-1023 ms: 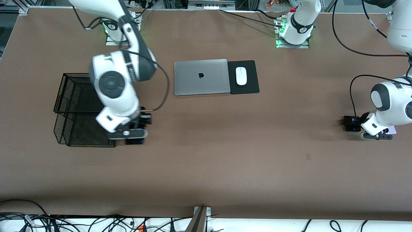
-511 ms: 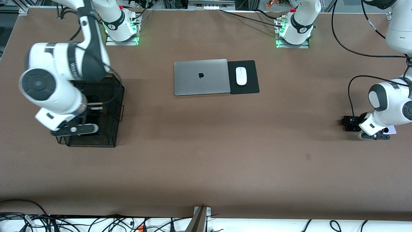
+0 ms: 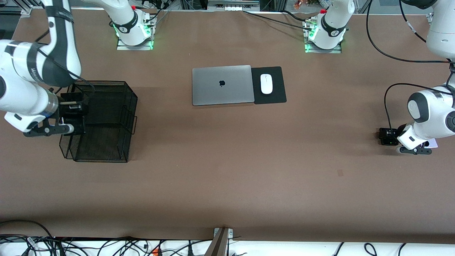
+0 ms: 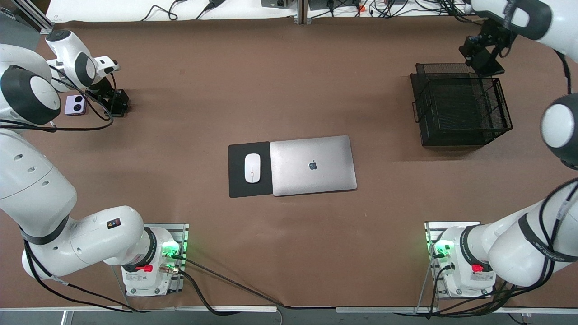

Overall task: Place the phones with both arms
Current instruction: 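Carry the bar phone into the basket while the left gripper grasps the flip phone, then release the bar phone in the basket while the left gripper carries the flip phone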

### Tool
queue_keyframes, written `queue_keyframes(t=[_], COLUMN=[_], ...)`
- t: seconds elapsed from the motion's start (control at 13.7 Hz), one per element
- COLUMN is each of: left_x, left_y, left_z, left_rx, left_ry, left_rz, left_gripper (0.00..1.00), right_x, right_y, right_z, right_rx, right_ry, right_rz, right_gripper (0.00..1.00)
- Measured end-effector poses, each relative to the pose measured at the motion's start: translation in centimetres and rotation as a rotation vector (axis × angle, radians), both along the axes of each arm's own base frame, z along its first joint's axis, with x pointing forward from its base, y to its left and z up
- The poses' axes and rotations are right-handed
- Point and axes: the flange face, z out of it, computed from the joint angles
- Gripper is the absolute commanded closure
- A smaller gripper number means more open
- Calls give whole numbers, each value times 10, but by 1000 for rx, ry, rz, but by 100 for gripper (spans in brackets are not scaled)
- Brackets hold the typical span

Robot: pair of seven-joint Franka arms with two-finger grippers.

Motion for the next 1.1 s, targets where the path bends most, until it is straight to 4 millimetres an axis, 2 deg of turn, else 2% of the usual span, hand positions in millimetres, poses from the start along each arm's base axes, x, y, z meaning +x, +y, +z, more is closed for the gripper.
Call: queue_keyframes(t=[0.22, 0.44, 0.58, 0.73, 0.88, 1.1], left_x=[1, 13, 33, 54, 70, 91], left_y=[0, -2, -10, -23, -44, -102], left_z=[1, 12, 35, 63, 81, 92], left_rx=[1, 4, 6, 15, 26, 40], left_ry=[-3, -21, -11, -17, -37, -53], left_rz=[0, -8, -25, -44, -39, -21], left_gripper=[79, 79, 79, 79, 79, 79], right_x=[-33, -62, -73, -76, -76, -76], right_y=[-29, -45, -53, -57, -58, -61], right_z=[-24, -57, -71, -75, -75, -76], right_rx=[58, 92, 100, 100, 100, 96], right_ry=[-19, -49, -62, -64, -66, -75], right_rz=[-31, -50, -55, -58, -60, -64], right_gripper=[100, 100, 100, 100, 100, 100])
